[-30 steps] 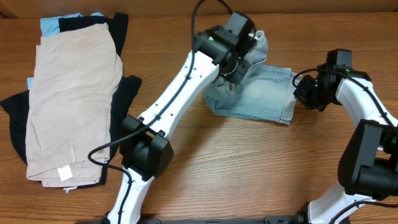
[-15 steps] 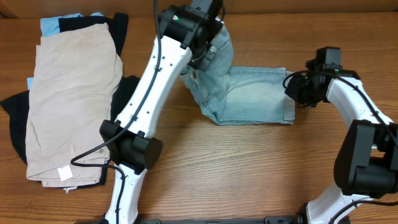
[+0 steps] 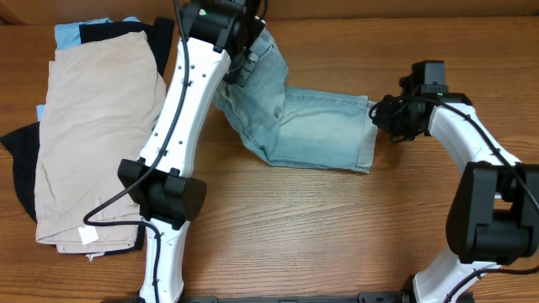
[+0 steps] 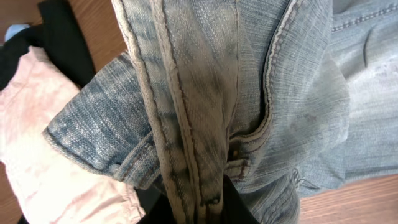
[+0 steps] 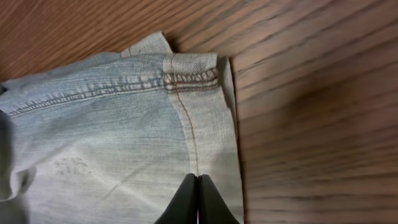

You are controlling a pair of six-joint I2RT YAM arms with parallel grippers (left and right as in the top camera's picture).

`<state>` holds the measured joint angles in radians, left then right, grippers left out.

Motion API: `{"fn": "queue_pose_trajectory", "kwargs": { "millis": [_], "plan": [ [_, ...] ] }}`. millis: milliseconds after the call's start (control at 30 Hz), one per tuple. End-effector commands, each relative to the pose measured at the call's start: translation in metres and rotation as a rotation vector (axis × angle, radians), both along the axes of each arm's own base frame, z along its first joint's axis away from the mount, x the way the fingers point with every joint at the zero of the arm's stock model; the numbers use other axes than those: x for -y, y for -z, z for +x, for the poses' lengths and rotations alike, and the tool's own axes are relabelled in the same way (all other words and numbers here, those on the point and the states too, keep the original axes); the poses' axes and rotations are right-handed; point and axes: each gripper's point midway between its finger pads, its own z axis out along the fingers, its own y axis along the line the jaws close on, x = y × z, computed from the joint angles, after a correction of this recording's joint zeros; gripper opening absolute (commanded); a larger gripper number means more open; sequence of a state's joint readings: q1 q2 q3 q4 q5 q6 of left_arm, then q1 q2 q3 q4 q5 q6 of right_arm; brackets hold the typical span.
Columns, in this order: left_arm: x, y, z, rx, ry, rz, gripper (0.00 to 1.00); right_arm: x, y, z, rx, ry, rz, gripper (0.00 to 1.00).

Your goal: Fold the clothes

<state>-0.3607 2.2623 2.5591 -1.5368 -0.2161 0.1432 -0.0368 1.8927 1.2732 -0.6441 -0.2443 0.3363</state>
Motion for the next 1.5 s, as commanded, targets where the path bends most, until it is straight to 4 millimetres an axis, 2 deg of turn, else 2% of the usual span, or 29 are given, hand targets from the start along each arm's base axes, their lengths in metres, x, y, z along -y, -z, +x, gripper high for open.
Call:
{"fn": "queue_pose_trajectory", "kwargs": {
  "millis": [0,200,300,467,567,733,967,1067,1100,1167,1267,1367,1467],
  "plan": [
    [-0.003,-0.015,0.007,0.058,0.019,0.018,0.04,-0.01,0.023,-0.004,-0.05,-0.014,-0.002,0.04],
    [0.005,-0.017,0.01,0.079,0.009,-0.009,0.04,-0.016,0.043,-0.005,-0.087,-0.011,0.003,0.04],
    [0.019,-0.016,0.008,0.064,0.036,-0.074,0.04,-0.014,0.049,-0.007,-0.102,-0.003,-0.01,0.04],
    [0.085,-0.017,-0.01,-0.053,0.125,-0.438,0.04,-0.014,0.052,-0.006,-0.104,-0.002,-0.013,0.04],
    [0.117,-0.012,-0.017,-0.106,0.171,-0.553,0.04,-0.014,0.052,-0.006,-0.103,0.001,-0.011,0.04],
    [0.16,0.023,-0.03,-0.192,0.197,-0.556,0.04,-0.014,0.052,-0.005,-0.101,0.001,-0.012,0.04],
    [0.218,0.053,-0.054,-0.232,0.311,-0.535,0.06,-0.013,0.051,-0.005,-0.1,0.004,-0.006,0.04],
    [0.235,0.065,-0.062,-0.242,0.341,-0.517,0.22,-0.015,0.041,-0.001,-0.087,0.002,0.062,0.04],
    [0.238,0.068,-0.064,-0.239,0.347,-0.506,0.31,-0.015,0.034,0.001,-0.078,0.004,0.093,0.04],
    [0.243,0.077,-0.066,-0.241,0.352,-0.481,0.57,-0.011,0.011,0.008,-0.044,0.007,0.144,0.07],
    [0.244,0.089,-0.067,-0.249,0.348,-0.45,0.99,0.006,-0.033,0.012,0.018,0.04,0.166,0.26],
    [0.244,0.093,-0.065,-0.25,0.346,-0.447,1.0,0.029,-0.075,0.009,0.069,0.091,0.16,0.66],
    [0.242,0.091,-0.057,-0.223,0.339,-0.451,1.0,0.05,-0.101,0.001,0.103,0.128,0.149,0.76]
  ]
}}
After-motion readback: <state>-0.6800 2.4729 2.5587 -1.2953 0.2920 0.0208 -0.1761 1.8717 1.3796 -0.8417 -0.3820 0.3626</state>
